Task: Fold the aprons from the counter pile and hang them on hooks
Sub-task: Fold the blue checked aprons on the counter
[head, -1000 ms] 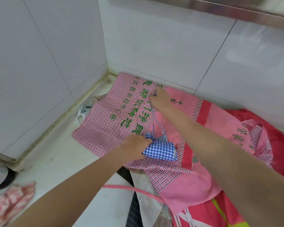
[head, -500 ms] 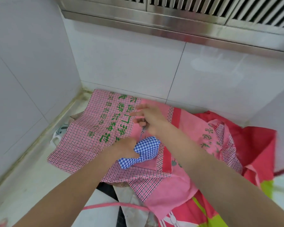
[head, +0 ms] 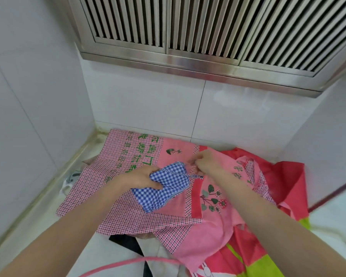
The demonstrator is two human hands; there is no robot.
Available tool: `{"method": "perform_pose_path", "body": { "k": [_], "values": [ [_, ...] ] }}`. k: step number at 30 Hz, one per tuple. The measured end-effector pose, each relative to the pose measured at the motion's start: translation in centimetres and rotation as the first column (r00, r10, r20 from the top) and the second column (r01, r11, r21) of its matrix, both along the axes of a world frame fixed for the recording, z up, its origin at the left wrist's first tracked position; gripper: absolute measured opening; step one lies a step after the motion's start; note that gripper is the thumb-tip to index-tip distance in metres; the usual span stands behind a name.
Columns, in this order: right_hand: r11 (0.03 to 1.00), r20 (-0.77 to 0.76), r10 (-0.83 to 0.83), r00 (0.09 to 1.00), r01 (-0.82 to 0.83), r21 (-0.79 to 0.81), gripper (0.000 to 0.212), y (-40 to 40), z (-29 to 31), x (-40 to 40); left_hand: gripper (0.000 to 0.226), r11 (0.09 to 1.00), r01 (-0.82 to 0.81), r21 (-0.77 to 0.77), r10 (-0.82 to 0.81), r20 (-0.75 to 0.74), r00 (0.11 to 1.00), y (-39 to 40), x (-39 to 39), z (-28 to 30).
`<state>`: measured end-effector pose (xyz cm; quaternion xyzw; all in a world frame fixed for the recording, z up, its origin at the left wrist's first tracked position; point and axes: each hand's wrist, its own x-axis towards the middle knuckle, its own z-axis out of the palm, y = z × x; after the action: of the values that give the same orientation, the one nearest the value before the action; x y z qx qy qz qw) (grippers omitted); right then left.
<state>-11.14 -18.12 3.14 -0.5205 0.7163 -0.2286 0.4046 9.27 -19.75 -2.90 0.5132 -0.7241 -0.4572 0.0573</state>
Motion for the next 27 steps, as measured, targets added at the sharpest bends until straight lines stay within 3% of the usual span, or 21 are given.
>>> {"method": "perform_pose_path", "body": {
  "k": [3, 6, 9, 11, 13, 17, 19, 21, 24, 25, 27],
  "values": [
    [0.998, -0.164, 0.066, 0.984, -0.066, 0.007, 0.029, 0.3, 1.3, -0.6, 0.037, 0.995, 0.034, -0.092, -0.028, 0.065, 0.997, 0.6, 0.5, 0.7],
    [0.983, -0.254, 0.157, 0.955, -0.127, 0.13, 0.026, 1.8, 2.7, -0.7, 0.037, 0.977, -0.18, -0.111, 0.168, -0.11, 0.98, 1.0, 1.4, 1.6],
    [0.978, -0.277, 0.207, 0.938, -0.192, 0.079, 0.036, 3.2, 3.0, -1.0, 0.034, 0.871, -0.49, 0.035, 0.46, -0.408, 0.788, 1.0, 2.8, 3.1],
    [0.952, -0.332, 0.29, 0.898, -0.306, 0.003, 0.029, 3.7, 3.3, -0.8, 0.035, 0.805, -0.583, 0.11, 0.555, -0.485, 0.676, 0.7, 3.6, 3.7],
    [0.88, -0.458, 0.392, 0.798, -0.471, -0.067, 0.029, 3.7, 3.6, 0.1, 0.031, 0.782, -0.607, 0.141, 0.584, -0.509, 0.633, 0.6, 3.7, 4.2],
    [0.794, -0.565, 0.485, 0.667, -0.607, -0.036, 0.076, 3.0, 3.4, 1.7, 0.028, 0.742, -0.615, 0.265, 0.645, -0.533, 0.548, 0.7, 3.2, 4.7],
    [0.787, -0.554, 0.489, 0.674, -0.614, -0.052, 0.088, 2.8, 3.5, 1.8, 0.028, 0.735, -0.607, 0.302, 0.662, -0.51, 0.549, 0.8, 3.4, 4.7],
    [0.789, -0.544, 0.455, 0.705, -0.603, -0.121, 0.082, 2.7, 4.0, 1.4, 0.027, 0.73, -0.612, 0.305, 0.674, -0.472, 0.568, 0.9, 3.7, 4.7],
    [0.732, -0.546, 0.443, 0.711, -0.638, -0.238, 0.037, 2.7, 5.0, 1.0, 0.027, 0.709, -0.636, 0.305, 0.697, -0.435, 0.57, 1.1, 4.3, 4.4],
    [0.721, -0.592, 0.454, 0.666, -0.665, -0.196, 0.029, 2.7, 5.2, 1.0, 0.028, 0.705, -0.641, 0.303, 0.702, -0.423, 0.573, 1.2, 4.5, 4.4],
    [0.721, -0.772, 0.445, 0.453, -0.693, 0.009, 0.03, 2.4, 4.8, 1.1, 0.031, 0.706, -0.644, 0.295, 0.702, -0.408, 0.583, 1.2, 4.5, 4.3]
  ]
}}
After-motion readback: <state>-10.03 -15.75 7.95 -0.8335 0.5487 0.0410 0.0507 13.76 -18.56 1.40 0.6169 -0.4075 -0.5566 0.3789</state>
